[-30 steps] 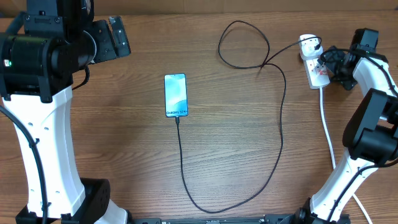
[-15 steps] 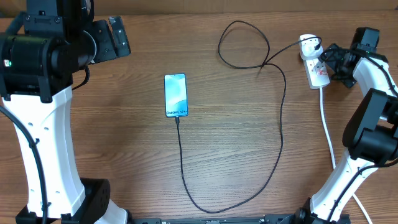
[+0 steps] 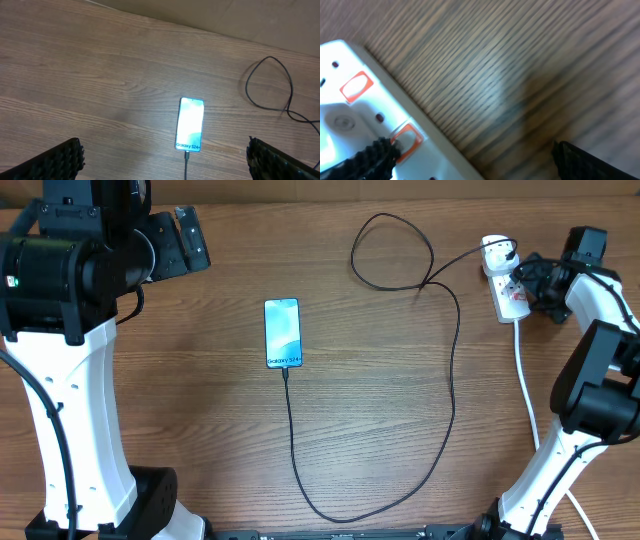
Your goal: Plug charger to phone and switch on socket
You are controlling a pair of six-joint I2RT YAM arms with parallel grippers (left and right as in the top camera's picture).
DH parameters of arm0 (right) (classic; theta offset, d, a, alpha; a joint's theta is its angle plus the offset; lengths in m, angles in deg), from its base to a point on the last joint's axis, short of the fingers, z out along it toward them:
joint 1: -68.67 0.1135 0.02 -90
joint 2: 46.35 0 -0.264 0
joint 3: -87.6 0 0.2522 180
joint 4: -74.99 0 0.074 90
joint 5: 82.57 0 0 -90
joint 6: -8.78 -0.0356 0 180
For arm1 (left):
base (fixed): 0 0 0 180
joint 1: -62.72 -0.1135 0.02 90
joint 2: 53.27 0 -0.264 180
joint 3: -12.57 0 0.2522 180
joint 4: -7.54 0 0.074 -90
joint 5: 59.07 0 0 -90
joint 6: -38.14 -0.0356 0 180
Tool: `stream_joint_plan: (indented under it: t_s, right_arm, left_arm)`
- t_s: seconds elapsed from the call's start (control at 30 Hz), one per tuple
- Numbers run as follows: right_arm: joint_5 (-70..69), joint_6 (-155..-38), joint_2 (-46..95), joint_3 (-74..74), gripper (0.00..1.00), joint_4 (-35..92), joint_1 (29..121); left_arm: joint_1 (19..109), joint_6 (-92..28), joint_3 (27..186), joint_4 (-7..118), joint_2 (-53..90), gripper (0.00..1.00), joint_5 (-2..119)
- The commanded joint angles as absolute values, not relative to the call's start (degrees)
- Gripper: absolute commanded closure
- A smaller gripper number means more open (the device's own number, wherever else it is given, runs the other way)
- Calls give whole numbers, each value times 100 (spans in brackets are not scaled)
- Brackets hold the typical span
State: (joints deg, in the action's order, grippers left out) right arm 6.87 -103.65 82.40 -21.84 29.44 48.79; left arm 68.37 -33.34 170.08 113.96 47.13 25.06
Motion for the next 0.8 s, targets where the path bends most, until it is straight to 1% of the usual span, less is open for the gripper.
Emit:
stream_joint_plan:
  t_s: [0.0, 0.43, 0.77]
  right_arm:
    - [622, -10322, 8483, -2286, 0, 2959, 4875]
    - [521, -10326, 8522, -2310, 0, 2990, 4866]
    - [630, -10326, 8188, -2417, 0, 2946, 4787]
  left_arm:
    - [6832, -3253, 17076, 11405, 4683, 0, 2456]
    - [6832, -3253, 17076, 11405, 4683, 0, 2456]
    - [6832, -3251, 17076, 11405, 4683, 0, 2456]
